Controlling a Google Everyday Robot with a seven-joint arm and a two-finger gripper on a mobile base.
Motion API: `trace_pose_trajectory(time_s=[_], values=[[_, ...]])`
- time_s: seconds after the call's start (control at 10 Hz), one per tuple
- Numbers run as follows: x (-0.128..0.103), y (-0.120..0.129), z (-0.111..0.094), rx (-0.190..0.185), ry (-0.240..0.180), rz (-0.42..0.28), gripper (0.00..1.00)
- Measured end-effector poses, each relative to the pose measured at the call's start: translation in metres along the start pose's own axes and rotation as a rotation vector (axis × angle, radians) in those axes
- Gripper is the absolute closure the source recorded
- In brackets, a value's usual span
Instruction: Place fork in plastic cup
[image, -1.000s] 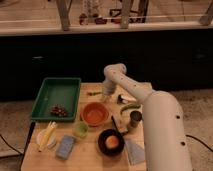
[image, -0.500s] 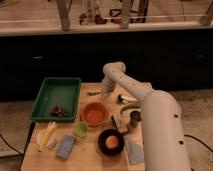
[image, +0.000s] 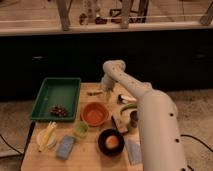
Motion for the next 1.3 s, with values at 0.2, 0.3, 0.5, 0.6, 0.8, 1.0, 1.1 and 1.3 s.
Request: trace_pose_trajectory(time_s=[0.2, 0.3, 0.5, 0.6, 0.8, 1.0, 1.1, 1.3], values=[[-0.001, -0.003, 0.002, -0.007, 0.001, 0.008, 0.20], [0.000, -0.005, 0.004, -0.010, 0.003, 0.014, 0.20], [0.004, -0.007, 0.011, -0.019, 0.008, 0.025, 0.20], [0.005, -0.009, 0.016, -0.025, 0.011, 0.031, 0.20], [0.006, -0.012, 0.025, -0.037, 0.012, 0.038, 0.24], [0.011, -0.012, 0.029, -0.052, 0.009, 0.048, 0.42], [0.012, -0.014, 0.030, -0.050, 0.011, 0.050, 0.53], [0.012, -0.016, 0.027, -0.045, 0.014, 0.047, 0.75]])
